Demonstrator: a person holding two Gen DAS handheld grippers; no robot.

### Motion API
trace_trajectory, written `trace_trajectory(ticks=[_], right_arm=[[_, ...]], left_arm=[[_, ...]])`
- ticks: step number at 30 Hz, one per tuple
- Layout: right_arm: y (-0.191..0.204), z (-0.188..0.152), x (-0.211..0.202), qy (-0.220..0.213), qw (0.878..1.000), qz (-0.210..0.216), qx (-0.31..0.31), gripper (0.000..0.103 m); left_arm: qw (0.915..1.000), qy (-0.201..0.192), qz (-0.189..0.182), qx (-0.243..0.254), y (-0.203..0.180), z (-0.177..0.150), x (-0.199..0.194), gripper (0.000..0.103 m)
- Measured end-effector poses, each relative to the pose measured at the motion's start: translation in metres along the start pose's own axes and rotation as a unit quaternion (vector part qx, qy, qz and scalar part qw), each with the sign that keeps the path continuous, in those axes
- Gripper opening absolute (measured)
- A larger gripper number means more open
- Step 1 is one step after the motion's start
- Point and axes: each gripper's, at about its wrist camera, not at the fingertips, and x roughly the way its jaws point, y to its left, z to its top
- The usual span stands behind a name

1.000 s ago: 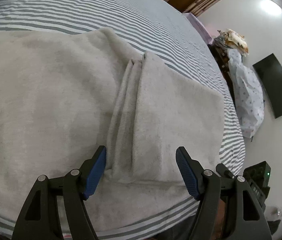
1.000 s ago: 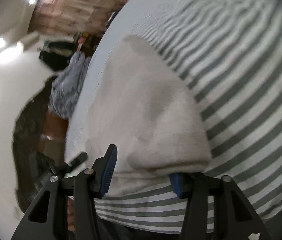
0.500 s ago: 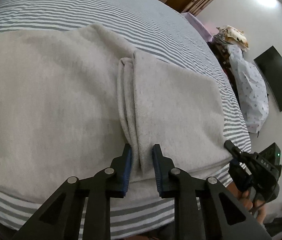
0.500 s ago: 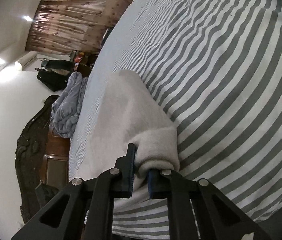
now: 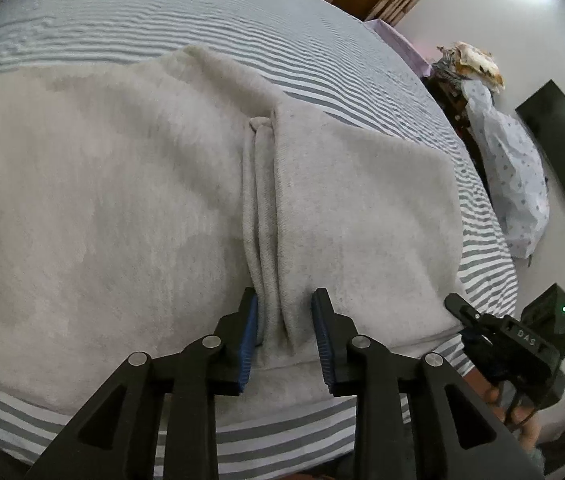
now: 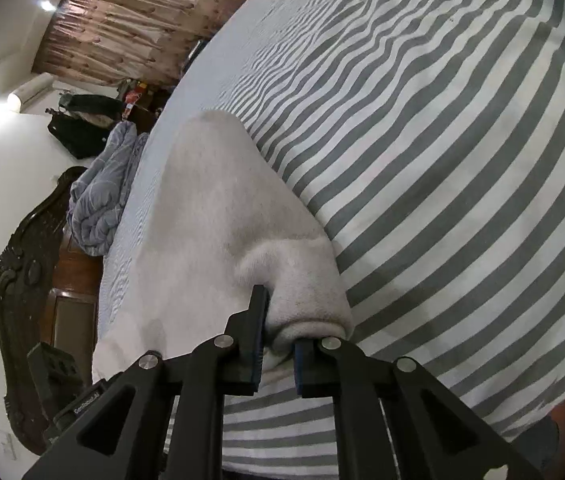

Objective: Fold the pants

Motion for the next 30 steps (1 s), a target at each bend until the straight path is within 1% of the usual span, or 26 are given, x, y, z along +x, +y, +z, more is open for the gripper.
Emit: trace_trajectory(ticks=[1,3,5,7,9,10,12,15,16,17,18,22,24,27,30], right_arm=[[0.003,-0.001,-0.001,0.01,1.0,0.0,0.0,0.015],[0.006,-0.006,-0.004,0.021,1.0,-0.007,-0.011,0.026],[0.015,-0.012,-0.009,0.032,0.999,-0.018,-0.03,0.031],[0.027,-0.019,-0.018,0.042,0.997,-0.03,-0.064,0.032],[0.037,-0.024,-0.024,0.051,0.994,-0.032,-0.089,0.032],[0.045,-0.026,-0.028,0.051,0.992,-0.028,-0.111,0.032],[0.062,-0.026,-0.034,0.045,0.986,-0.043,-0.153,0.032],[0.087,-0.019,-0.038,0.008,0.977,-0.057,-0.205,0.032],[0.096,-0.011,-0.034,-0.007,0.973,-0.072,-0.221,0.032],[0.101,-0.004,-0.029,-0.014,0.97,-0.078,-0.229,0.032],[0.104,0.001,-0.025,-0.017,0.969,-0.079,-0.235,0.03],[0.12,0.037,0.009,-0.02,0.957,-0.11,-0.266,0.03],[0.123,0.054,0.029,-0.015,0.953,-0.124,-0.275,0.029],[0.121,0.072,0.054,-0.006,0.953,-0.138,-0.271,0.027],[0.118,0.083,0.078,0.008,0.949,-0.157,-0.271,0.026]], left_arm=[[1.0,-0.004,0.007,0.005,-0.003,0.0,-0.002,0.03],[0.9996,-0.015,0.02,0.014,-0.006,-0.002,-0.007,0.03],[0.9984,-0.039,0.034,0.023,-0.011,-0.003,-0.015,0.03],[0.997,-0.059,0.038,0.032,-0.017,-0.002,-0.022,0.03],[0.9948,-0.079,0.036,0.052,-0.025,-0.001,-0.028,0.03],[0.994,-0.081,0.034,0.065,-0.031,0.0,-0.028,0.03],[0.9922,-0.078,0.033,0.092,-0.043,0.001,-0.022,0.03],[0.9916,-0.064,0.034,0.107,-0.051,-0.001,-0.008,0.03],[0.992,-0.055,0.038,0.107,-0.051,-0.001,-0.002,0.03],[0.9926,-0.046,0.041,0.105,-0.054,-0.001,0.003,0.03],[0.9928,-0.042,0.043,0.104,-0.051,-0.002,0.005,0.03],[0.9929,-0.036,0.037,0.107,-0.042,-0.003,0.007,0.03],[0.9934,-0.032,0.035,0.104,-0.035,-0.004,0.008,0.03],[0.9938,-0.034,0.037,0.099,-0.03,-0.004,0.01,0.03],[0.9927,-0.035,0.043,0.106,-0.03,-0.006,0.012,0.03]])
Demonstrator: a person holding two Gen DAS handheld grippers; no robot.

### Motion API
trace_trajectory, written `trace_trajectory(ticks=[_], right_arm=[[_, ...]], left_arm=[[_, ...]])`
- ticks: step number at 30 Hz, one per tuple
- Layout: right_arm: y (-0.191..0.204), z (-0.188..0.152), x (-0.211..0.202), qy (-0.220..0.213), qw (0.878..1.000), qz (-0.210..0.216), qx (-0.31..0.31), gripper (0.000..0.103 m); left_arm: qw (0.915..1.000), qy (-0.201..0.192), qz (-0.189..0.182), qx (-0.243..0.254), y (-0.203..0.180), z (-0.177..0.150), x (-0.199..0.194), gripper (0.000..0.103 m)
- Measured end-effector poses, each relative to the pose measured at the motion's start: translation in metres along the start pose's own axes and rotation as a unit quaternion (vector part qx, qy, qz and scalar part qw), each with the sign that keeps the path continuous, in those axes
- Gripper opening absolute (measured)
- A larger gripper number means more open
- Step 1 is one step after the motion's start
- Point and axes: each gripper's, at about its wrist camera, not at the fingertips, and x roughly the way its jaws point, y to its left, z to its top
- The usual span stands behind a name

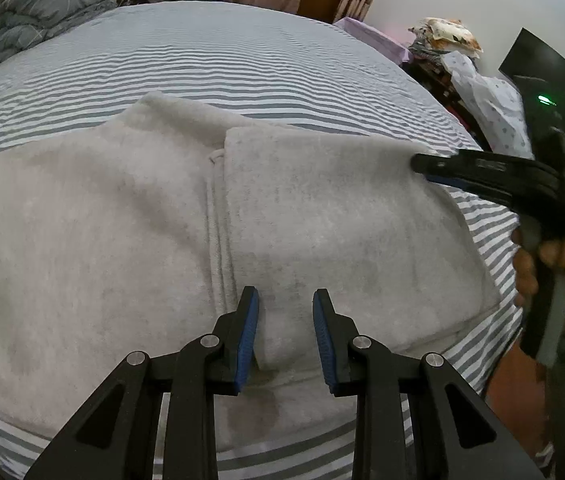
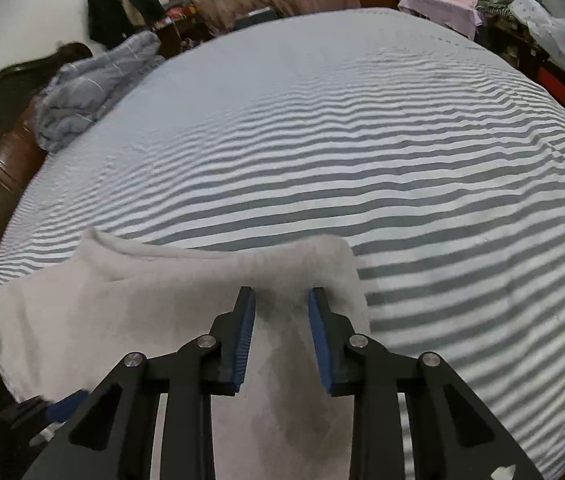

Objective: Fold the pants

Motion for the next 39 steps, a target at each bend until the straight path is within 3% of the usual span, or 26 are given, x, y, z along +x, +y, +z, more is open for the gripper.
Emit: trace_trajectory(ticks=[8,15,22,33,34,37,39], right_arm=[[0.004,-0.012,-0.006,0.011,1.0,-0.009,-0.016,0.025],[0.006,-0.07,-0.05,0.009,1.0,-0.003,-0.024,0.025],[0.002,-0.114,-0.06,0.024,0.999,-0.021,-0.022,0.028],[0.006,-0.119,-0.053,0.028,0.998,-0.036,-0.035,0.028],[0.006,-0.12,-0.053,0.028,0.998,-0.036,-0.035,0.028],[0.006,-0.12,-0.052,0.029,0.998,-0.04,-0.037,0.028],[0.006,-0.119,-0.052,0.031,0.998,-0.042,-0.038,0.029]], left_arm=[[1.0,0.0,0.004,0.002,0.001,-0.002,0.001,0.03],[1.0,-0.001,0.005,-0.001,0.003,-0.004,0.002,0.03],[1.0,0.003,0.008,-0.002,0.005,-0.001,0.002,0.03],[0.9993,0.009,0.031,0.022,-0.002,-0.001,0.003,0.03],[0.9991,0.011,0.033,0.024,-0.002,-0.001,0.003,0.031],[0.9989,0.019,0.041,0.012,0.002,0.0,0.001,0.048],[0.9992,0.024,0.029,-0.012,0.011,-0.001,-0.003,0.05]])
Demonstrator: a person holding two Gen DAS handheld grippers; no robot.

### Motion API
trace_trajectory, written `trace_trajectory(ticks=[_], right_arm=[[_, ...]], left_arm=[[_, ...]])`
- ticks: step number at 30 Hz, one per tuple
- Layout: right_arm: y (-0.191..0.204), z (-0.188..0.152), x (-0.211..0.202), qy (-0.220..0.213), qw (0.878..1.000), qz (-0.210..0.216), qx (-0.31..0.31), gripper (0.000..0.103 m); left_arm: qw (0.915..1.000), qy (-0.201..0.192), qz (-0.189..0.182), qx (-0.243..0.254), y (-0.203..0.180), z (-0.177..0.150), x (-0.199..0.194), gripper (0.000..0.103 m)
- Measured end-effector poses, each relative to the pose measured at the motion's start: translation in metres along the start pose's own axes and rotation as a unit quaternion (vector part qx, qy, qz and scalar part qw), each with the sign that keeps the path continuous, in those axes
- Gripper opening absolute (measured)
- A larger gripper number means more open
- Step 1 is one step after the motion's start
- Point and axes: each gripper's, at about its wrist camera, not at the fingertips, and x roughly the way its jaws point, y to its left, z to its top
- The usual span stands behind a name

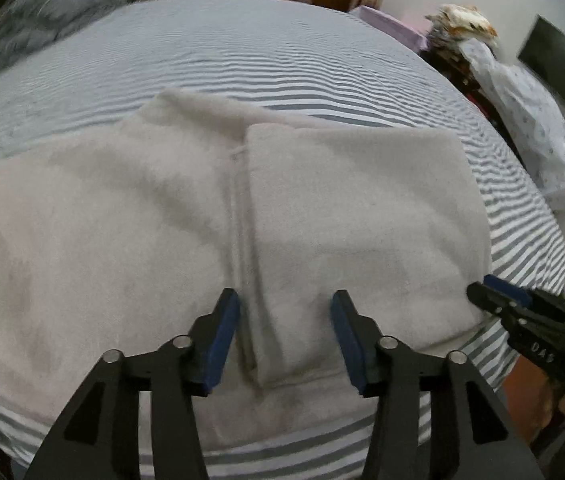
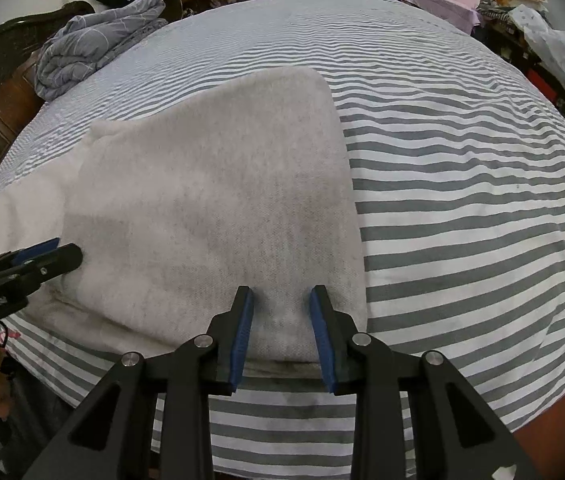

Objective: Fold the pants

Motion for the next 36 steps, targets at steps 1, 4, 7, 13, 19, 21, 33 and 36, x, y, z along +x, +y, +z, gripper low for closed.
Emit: trace_trajectory(ticks=[1,4,7,13,19,21,33,36], right_arm=[[0.0,0.0,0.0,0.001,1.0,-0.001,0.0,0.029],[0.003,0.003,0.0,0.004,1.0,-0.006,-0.003,0.03],[0.006,0.005,0.001,0.006,1.0,-0.013,-0.003,0.033],[0.014,0.008,0.001,0.013,1.0,-0.024,0.006,0.044],[0.028,0.012,-0.003,0.017,0.999,-0.045,0.005,0.054],[0.035,0.013,-0.008,0.013,0.999,-0.048,0.002,0.056],[0.117,0.017,-0.026,-0.015,0.999,0.012,-0.041,0.057],[0.135,0.02,-0.024,-0.014,0.998,0.013,-0.055,0.057]], left_arm=[[0.9999,-0.001,-0.005,-0.01,0.005,-0.001,-0.004,0.05],[0.9997,-0.013,0.003,-0.021,0.018,-0.003,-0.021,0.05],[0.9988,-0.029,0.008,-0.038,0.039,-0.004,-0.043,0.05],[0.9916,-0.06,0.015,-0.114,0.102,-0.015,-0.084,0.052],[0.9792,-0.088,0.026,-0.181,0.163,-0.036,-0.116,0.052],[0.9734,-0.094,0.024,-0.208,0.188,-0.047,-0.126,0.053],[0.9163,-0.085,-0.06,-0.387,0.297,-0.092,-0.118,0.056],[0.9044,-0.082,-0.082,-0.411,0.311,-0.094,-0.107,0.056]])
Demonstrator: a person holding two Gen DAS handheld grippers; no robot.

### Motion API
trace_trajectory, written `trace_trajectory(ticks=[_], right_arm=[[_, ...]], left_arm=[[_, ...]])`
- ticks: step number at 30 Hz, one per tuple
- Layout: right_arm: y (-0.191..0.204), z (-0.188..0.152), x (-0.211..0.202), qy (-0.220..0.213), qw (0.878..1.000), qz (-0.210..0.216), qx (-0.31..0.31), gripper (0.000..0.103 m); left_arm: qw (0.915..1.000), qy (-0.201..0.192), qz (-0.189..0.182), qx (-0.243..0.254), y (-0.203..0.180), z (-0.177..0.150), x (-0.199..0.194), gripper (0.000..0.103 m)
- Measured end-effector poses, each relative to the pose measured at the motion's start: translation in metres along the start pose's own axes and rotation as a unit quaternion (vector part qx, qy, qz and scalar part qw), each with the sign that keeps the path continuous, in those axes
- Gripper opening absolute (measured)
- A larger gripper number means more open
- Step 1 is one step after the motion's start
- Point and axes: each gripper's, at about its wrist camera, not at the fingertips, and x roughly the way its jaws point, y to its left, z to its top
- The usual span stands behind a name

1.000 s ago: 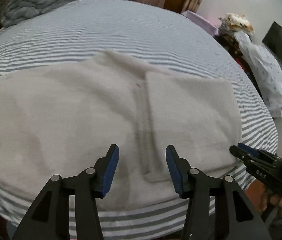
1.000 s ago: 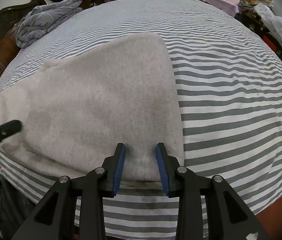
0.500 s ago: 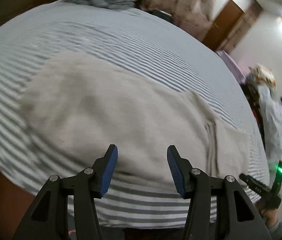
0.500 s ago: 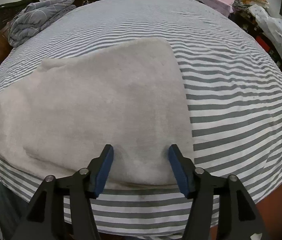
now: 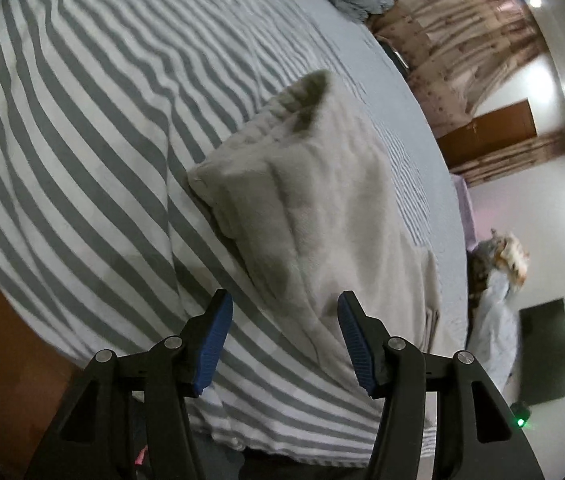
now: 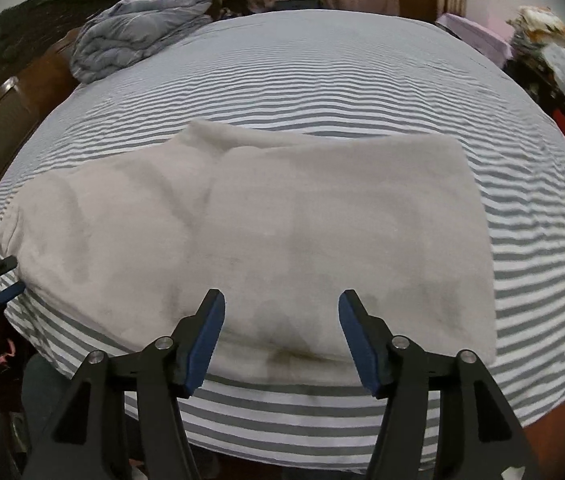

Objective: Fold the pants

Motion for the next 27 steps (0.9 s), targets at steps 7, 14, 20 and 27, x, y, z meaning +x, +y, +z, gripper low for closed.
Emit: trace_trajectory(ticks=[7,14,20,27], right_arm=[[0.018,0.006,0.015,0.015,1.0,-0.002,-0.009,0.057],[0.025,0.007,0.027,0.029,0.999,-0.006,-0.012,0.057],[0.034,0.012,0.039,0.038,0.999,-0.007,-0.018,0.058],[0.043,0.009,0.049,0.044,0.999,-0.01,-0.03,0.062]], left_arm=[[0.9985,0.012,-0.037,-0.039,0.014,0.019,0.02,0.059],[0.9971,0.002,-0.059,-0.047,0.009,0.034,0.033,0.067],[0.9972,-0.014,-0.069,-0.028,-0.003,0.036,0.03,0.069],[0.9949,-0.029,-0.095,0.017,-0.008,0.037,0.028,0.069]])
